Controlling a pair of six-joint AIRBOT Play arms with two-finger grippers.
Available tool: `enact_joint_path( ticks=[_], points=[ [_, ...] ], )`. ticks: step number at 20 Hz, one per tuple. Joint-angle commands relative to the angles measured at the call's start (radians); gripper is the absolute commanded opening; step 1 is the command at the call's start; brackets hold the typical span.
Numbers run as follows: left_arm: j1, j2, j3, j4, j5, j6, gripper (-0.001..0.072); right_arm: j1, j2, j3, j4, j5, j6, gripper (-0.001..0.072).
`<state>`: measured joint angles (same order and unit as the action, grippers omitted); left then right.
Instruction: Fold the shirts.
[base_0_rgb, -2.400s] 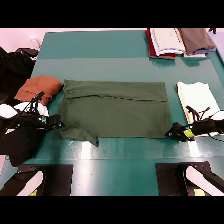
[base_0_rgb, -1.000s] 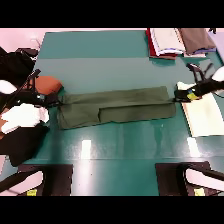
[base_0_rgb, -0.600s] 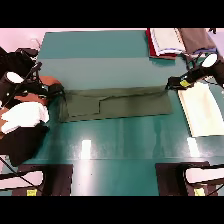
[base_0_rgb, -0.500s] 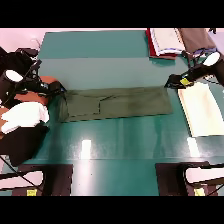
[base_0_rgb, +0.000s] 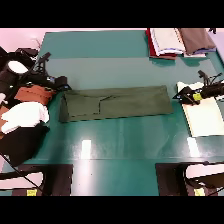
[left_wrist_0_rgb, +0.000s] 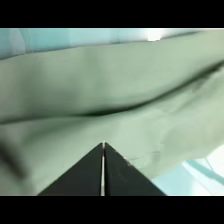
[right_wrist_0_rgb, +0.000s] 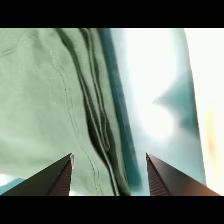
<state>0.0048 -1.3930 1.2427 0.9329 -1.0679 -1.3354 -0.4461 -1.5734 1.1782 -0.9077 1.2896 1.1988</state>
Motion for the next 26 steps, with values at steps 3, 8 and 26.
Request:
enact_joint_path(
  ticks=[3, 8, 26],
  points=[
    [-0.198, -0.031, 0.003, 0.000, 0.118, -0.075, 0.0024, 0.073, -0.113, -0.002, 0.090, -0.024, -0.048, 0.0521],
    [-0.355, -0.137, 0.037, -0.003, 0.244, -0.107, 0.0024, 0.165, -0.136, 0.116, 0.096, -0.001, -0.060, 0.0017],
    [-0.523, -0.476, 0.338, -0.040, 0.246, -0.134, 0.0024, 0.552, 0.186, 0.553, 0.235, 0.089, 0.111, 0.0017]
  ],
)
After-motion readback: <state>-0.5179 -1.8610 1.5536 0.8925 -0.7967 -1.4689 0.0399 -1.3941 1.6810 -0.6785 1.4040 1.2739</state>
